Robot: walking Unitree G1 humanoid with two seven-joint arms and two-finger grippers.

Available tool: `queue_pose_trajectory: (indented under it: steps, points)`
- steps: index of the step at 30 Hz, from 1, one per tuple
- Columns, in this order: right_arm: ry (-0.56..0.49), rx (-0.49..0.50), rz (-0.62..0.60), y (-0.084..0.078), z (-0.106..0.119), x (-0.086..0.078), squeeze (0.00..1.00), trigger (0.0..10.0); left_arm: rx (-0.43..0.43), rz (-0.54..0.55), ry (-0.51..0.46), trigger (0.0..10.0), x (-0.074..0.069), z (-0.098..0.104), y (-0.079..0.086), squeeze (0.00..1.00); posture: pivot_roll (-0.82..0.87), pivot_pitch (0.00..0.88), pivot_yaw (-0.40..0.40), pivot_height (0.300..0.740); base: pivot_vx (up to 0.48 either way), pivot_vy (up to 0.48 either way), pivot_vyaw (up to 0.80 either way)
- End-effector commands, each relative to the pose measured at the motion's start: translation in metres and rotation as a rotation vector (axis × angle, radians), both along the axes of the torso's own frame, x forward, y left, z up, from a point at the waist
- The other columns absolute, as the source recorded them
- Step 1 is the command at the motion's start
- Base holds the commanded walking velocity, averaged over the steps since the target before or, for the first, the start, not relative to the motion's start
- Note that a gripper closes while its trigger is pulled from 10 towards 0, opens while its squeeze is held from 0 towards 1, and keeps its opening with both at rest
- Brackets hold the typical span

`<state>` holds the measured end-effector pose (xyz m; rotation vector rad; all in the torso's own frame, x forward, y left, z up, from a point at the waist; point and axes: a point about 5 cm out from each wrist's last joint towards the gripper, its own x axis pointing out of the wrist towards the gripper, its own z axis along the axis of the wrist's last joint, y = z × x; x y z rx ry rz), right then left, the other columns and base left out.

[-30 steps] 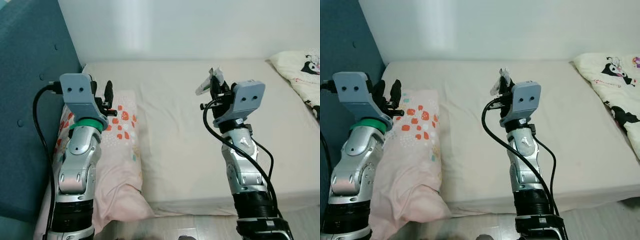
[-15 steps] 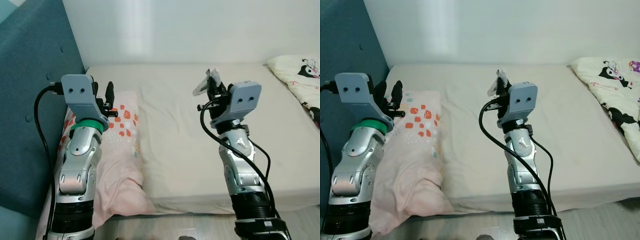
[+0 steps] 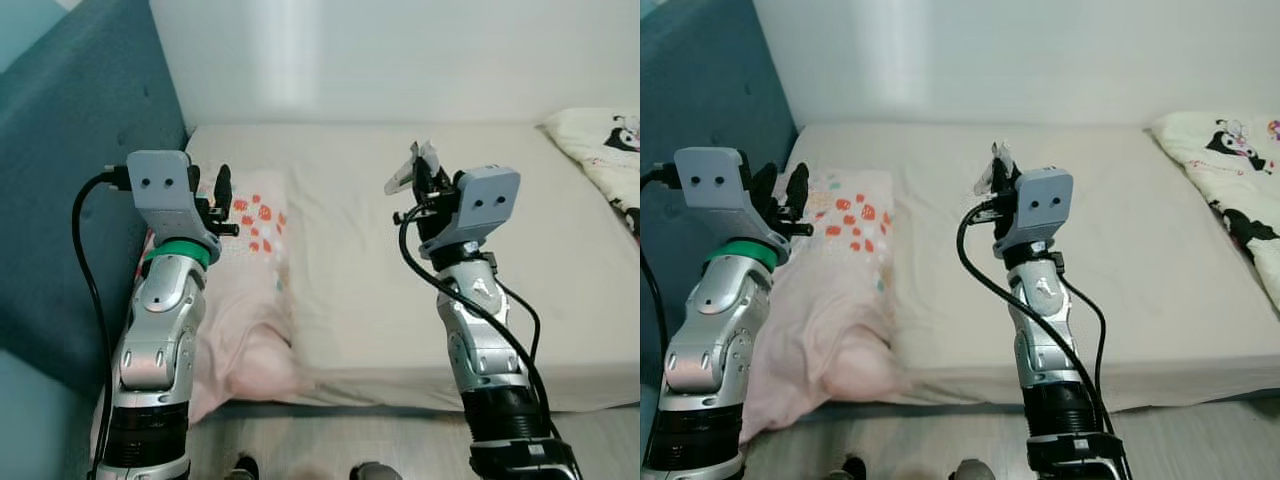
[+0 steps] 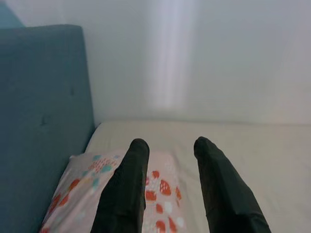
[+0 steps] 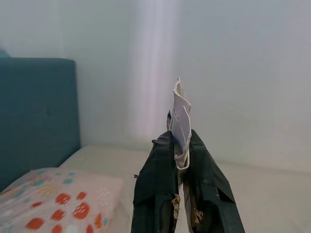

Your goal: Clean up the room

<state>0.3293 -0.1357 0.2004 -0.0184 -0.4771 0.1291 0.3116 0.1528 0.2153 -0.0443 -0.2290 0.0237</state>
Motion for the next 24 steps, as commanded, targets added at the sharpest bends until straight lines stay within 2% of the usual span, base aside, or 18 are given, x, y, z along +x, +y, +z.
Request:
queue_pose_trajectory:
  steps: [1, 24]
  points:
    - [0.014, 0.013, -0.009, -0.0021, -0.0044, -0.0008, 0.00, 10.0, 0.000, -0.001, 0.016, 10.0, -0.0018, -0.0032, 0.0007, 0.00, -0.04, 0.036, 0.013, 0.740, -0.394, 0.000, 0.00]
    - [0.033, 0.022, -0.009, -0.0018, -0.0079, -0.0005, 0.00, 10.0, 0.001, -0.006, 0.018, 10.0, -0.0016, -0.0027, 0.0003, 0.00, -0.04, 0.037, 0.018, 0.740, -0.396, 0.000, 0.00]
